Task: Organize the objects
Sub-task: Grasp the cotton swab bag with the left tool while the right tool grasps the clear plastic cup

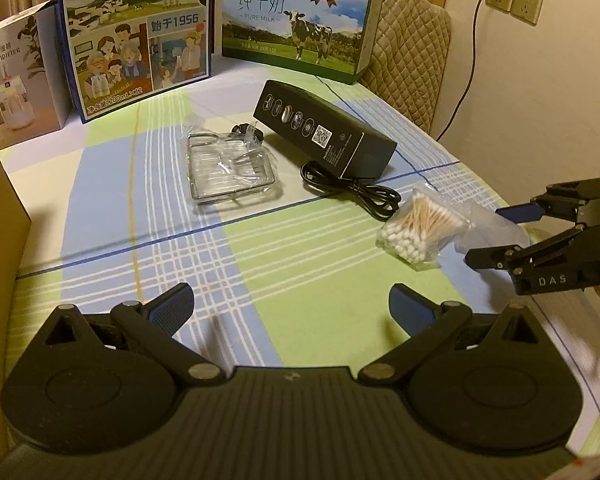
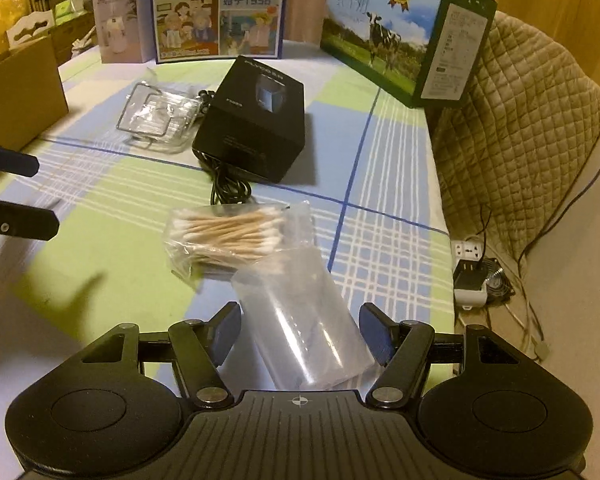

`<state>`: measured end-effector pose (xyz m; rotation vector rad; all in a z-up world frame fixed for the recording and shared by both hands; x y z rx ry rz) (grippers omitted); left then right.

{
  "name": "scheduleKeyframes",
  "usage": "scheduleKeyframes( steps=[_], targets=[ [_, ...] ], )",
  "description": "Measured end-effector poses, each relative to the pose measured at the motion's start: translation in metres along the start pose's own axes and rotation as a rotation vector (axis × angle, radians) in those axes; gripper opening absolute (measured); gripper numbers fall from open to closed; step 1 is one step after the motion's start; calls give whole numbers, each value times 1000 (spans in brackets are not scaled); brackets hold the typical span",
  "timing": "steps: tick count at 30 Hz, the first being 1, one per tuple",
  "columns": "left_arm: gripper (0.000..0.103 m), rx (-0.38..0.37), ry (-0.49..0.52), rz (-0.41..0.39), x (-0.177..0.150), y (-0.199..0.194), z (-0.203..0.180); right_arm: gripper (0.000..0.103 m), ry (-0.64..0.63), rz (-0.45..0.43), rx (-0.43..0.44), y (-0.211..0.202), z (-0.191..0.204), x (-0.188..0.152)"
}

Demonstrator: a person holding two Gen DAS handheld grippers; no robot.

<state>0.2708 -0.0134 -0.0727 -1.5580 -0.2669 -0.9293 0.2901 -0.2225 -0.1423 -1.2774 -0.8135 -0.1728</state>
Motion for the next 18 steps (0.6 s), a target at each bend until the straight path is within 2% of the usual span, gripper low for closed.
scheduleKeyframes(
  steps=[3, 10, 18],
  targets=[
    [102, -16, 2, -9, 1, 1, -3, 50, 10, 9, 21, -4, 1, -1],
    [102, -25, -2, -4, 0, 3, -5, 48, 107, 6, 61, -19, 2, 1],
    [102, -29, -17, -9, 1, 3, -1, 48, 237, -73, 7, -31, -19, 13]
  ],
)
Point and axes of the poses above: each gripper's, at about its wrist camera, not at the fingertips, and y roughly the way its jaws point, z to its left, x to its top, the point moved 3 cm from there along y, roughly the way its jaws point, and after that the axes turned 13 degrees about y, right-handed, at the moved point
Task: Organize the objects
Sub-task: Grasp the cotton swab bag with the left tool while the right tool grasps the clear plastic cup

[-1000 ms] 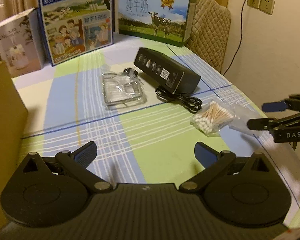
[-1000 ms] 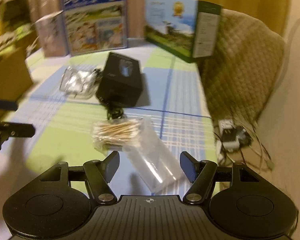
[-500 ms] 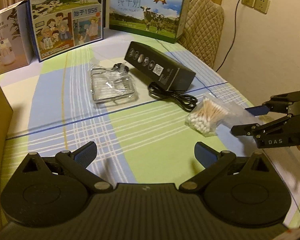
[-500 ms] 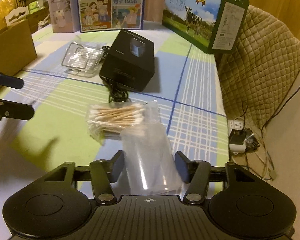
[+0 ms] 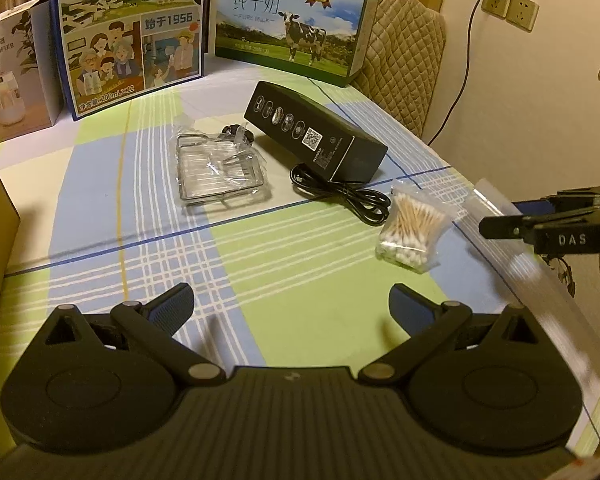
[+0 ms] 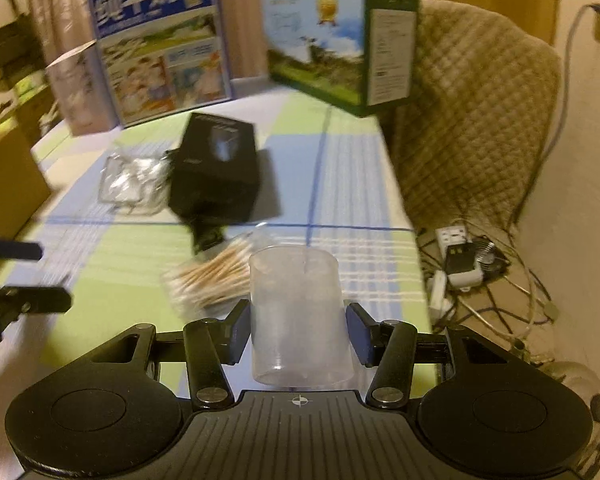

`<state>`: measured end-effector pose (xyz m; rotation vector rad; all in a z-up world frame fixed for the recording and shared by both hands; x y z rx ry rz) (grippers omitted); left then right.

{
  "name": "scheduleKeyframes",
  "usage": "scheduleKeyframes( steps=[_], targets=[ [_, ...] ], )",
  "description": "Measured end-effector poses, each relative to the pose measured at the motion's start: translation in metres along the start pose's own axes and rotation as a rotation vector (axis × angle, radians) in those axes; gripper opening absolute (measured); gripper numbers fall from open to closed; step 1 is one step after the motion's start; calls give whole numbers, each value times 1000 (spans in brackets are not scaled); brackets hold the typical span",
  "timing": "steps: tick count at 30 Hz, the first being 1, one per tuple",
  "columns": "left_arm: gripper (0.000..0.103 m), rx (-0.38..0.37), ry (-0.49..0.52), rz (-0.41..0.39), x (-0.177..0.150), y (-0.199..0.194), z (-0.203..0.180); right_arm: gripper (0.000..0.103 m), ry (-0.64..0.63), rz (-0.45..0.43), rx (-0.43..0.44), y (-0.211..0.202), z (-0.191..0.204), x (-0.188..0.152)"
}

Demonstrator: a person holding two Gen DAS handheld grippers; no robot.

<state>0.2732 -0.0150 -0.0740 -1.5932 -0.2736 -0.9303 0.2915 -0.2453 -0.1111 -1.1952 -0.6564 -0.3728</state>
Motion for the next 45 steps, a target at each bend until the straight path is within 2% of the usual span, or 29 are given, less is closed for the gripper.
scheduleKeyframes(
  steps=[7, 11, 14, 19, 21, 24, 27, 31, 35, 40, 45],
  targets=[
    [102, -8, -7, -8, 2, 0, 1, 48, -31, -30, -123, 20, -3, 11],
    [102, -2, -14, -8, 3, 0, 6, 48, -69, -1, -115, 41, 0, 13],
    [102, 5, -25, -11, 3, -1, 12, 48, -106, 24, -51, 49, 10, 9],
    [102, -10, -29, -23, 4, -2, 16, 48, -138, 110, 188, 48, 41, -5],
    [102, -39, -23, -33, 5, -3, 14, 48, -122, 115, 204, 46, 44, -5],
    [100, -78, -6, -27, 7, 2, 6, 48, -77, 97, 180, 43, 37, -2],
    [91, -96, 18, -9, 9, 13, -5, 48, -32, 92, 158, 42, 27, 3],
    [83, -102, 61, -2, 11, 25, -19, 48, 2, 83, 136, 37, 20, 8],
    [70, -88, 124, -9, 12, 29, -31, 48, 11, 82, 131, 36, 20, 8],
    [60, -70, 173, 7, 11, 37, -40, 48, 12, 84, 131, 36, 22, 8],
    [40, -60, 192, 36, 8, 43, -45, 48, 21, 81, 125, 35, 21, 9]
  ],
)
Point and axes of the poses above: each gripper's, at about its wrist camera, not at the fingertips, and y roughly the way its jaws point, z to its left, x to its top, the point moved 3 cm from there along y, roughly the way its jaws point, and after that the axes turned 13 degrees about y, right-handed, at the moved point
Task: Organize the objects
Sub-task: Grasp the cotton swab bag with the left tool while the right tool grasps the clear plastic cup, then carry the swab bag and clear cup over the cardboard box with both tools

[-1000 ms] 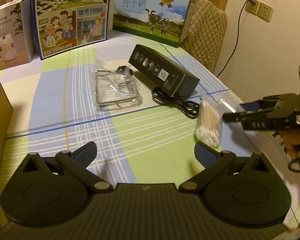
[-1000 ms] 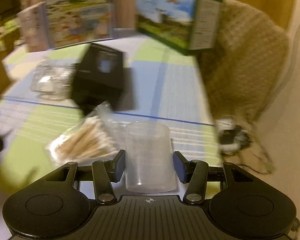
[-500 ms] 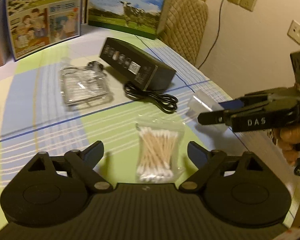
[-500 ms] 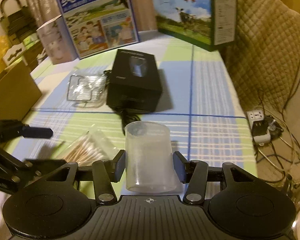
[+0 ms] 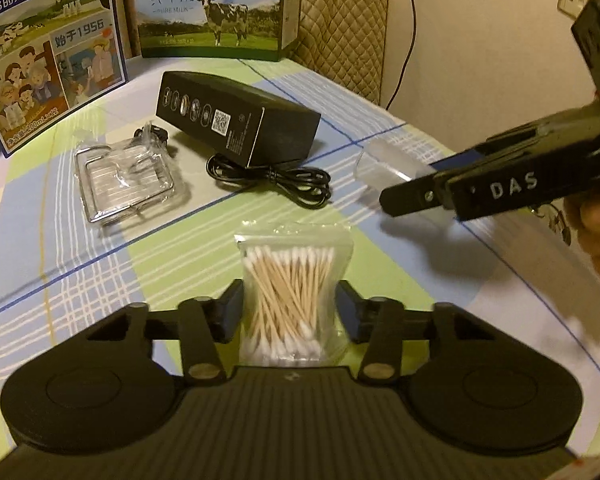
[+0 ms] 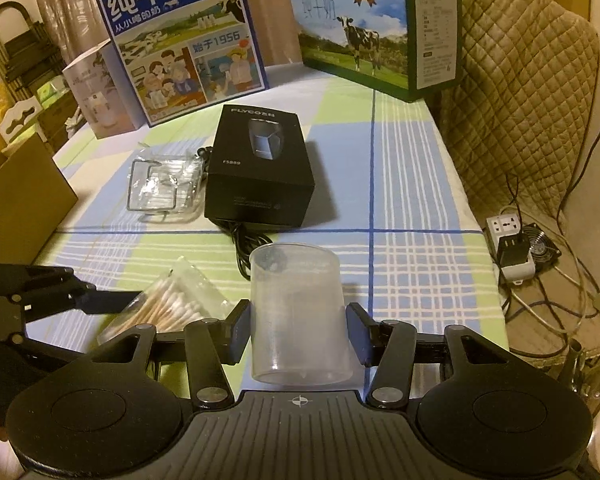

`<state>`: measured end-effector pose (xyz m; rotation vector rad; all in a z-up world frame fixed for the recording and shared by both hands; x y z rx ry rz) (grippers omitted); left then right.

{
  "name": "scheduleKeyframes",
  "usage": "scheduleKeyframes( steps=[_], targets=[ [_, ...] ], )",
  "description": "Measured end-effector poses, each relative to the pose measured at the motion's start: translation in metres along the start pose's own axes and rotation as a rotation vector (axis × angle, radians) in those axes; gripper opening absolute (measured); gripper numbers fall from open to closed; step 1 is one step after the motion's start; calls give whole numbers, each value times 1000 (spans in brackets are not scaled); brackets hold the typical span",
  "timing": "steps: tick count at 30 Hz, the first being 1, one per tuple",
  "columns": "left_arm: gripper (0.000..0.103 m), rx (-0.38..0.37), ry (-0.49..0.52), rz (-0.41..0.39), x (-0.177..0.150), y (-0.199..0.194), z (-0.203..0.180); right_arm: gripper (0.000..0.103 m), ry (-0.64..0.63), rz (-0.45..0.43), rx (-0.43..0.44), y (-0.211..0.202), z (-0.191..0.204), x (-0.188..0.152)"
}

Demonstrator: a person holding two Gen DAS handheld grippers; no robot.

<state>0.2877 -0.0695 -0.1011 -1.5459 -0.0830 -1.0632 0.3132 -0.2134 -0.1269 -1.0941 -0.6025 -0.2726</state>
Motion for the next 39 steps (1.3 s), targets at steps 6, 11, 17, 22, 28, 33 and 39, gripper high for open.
scheduleKeyframes(
  steps=[6, 11, 17, 22, 28, 33, 39],
  targets=[
    [24, -6, -36, 10, 0, -2, 4, 48, -2, 5, -5, -1, 3, -1],
    [19, -4, -62, 15, 0, -5, 6, 48, -8, 6, -6, -4, 9, -2],
    [19, 5, -103, 8, -1, -17, 12, 48, -8, 0, 0, -11, 20, -5],
    [19, 26, -113, 7, -1, -34, 14, 48, -21, -26, -13, -26, 35, -10],
    [19, 45, -150, -5, -6, -69, 17, 48, -16, -51, -23, -49, 55, -21],
    [19, 73, -169, -21, -10, -108, 21, 48, 9, -64, -23, -69, 72, -36],
    [19, 112, -173, -57, -11, -161, 20, 48, 14, -93, 6, -101, 101, -50]
  ],
)
Point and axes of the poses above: each gripper's, at about its wrist camera, not at the fingertips, and y roughly the way its jaws point, z to its left, x to its top, the point moved 3 cm from there along y, roughly the way its jaws point, and after that the axes turned 13 degrees about y, right-handed, at the moved point
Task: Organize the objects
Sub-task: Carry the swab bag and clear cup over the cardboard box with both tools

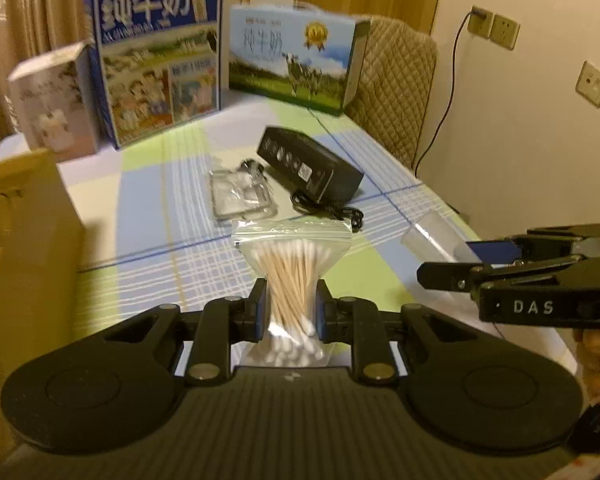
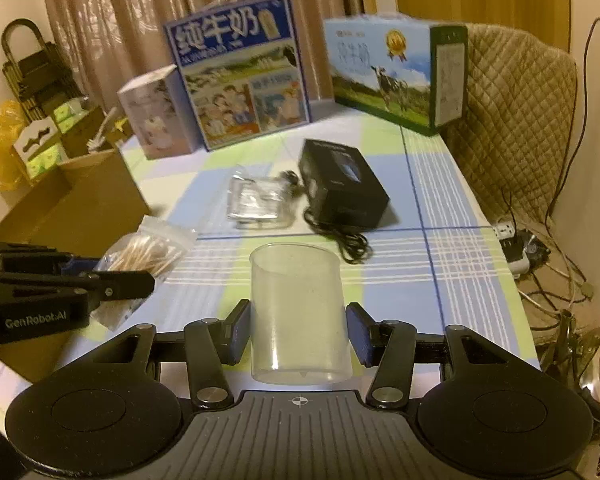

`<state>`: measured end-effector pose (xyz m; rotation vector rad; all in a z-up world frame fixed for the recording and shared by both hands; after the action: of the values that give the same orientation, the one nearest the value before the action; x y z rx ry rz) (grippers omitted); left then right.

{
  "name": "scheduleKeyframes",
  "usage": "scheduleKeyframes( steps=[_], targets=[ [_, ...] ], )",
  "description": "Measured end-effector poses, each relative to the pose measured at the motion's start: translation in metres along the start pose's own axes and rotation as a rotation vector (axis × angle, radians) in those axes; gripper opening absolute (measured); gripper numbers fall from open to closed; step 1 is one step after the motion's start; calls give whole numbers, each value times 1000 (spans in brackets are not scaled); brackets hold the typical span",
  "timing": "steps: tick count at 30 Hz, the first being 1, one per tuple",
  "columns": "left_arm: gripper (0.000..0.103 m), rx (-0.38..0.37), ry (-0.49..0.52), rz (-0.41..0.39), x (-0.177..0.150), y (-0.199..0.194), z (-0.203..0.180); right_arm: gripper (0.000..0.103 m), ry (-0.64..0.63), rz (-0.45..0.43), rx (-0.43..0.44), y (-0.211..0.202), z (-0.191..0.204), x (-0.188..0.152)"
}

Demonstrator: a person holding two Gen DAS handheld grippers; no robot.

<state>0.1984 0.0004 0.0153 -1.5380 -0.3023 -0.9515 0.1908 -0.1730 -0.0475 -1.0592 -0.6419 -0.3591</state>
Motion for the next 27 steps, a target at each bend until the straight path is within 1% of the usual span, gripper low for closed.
scheduleKeyframes(
  steps=[6, 13, 21, 27],
  targets=[
    [19, 38, -5, -30, -2, -47, 5, 48, -18, -39, 29, -33, 30, -6],
    [19, 81, -19, -61, -10, -92, 13, 48, -46, -69, 64, -63, 64, -14],
    [19, 123, -30, -92, -24, -137, 24, 48, -72, -92, 88, -88, 95, -21],
    [19, 154, -43, -111, -32, -164, 36, 48, -98, -104, 109, -99, 119, -24]
  ],
)
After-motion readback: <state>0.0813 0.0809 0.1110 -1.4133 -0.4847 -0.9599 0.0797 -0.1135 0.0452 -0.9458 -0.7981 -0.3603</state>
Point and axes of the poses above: each gripper's, at about its wrist camera, not at the fingertips, and y roughly the way its jaws point, z to its left, x to its top, the point moved 3 cm from there along y, roughly the way its jaws point, and after that the axes turned 13 degrees about y, right-handed, at the moved point
